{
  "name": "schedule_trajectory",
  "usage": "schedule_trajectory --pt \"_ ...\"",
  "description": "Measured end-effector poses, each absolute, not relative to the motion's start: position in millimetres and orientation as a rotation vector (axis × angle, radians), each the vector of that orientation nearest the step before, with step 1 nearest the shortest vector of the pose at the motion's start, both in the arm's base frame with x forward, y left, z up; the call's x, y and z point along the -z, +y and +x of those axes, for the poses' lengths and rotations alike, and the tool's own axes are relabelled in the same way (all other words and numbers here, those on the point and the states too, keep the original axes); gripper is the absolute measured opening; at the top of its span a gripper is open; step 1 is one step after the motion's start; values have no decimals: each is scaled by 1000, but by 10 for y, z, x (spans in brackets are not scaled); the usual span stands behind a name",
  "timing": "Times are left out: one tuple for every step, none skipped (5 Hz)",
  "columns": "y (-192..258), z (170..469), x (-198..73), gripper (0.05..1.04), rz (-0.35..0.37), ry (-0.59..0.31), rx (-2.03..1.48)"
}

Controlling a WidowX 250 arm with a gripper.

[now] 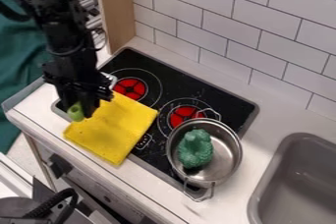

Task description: Put the spatula on top of the yellow rag

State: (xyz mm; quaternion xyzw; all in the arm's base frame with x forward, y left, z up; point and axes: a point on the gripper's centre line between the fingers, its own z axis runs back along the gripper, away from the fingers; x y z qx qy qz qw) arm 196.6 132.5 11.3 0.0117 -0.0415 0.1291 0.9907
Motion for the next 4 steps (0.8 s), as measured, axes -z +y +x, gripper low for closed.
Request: schedule_trajectory --pt "1291 1930 1 349 -5 -65 -250" --pt "1215 2004 106 349 -20 -33 -210" --pt "1103 2084 141 349 -21 -22 -167" --pt "1056 2117 187 349 -25 -8 -147"
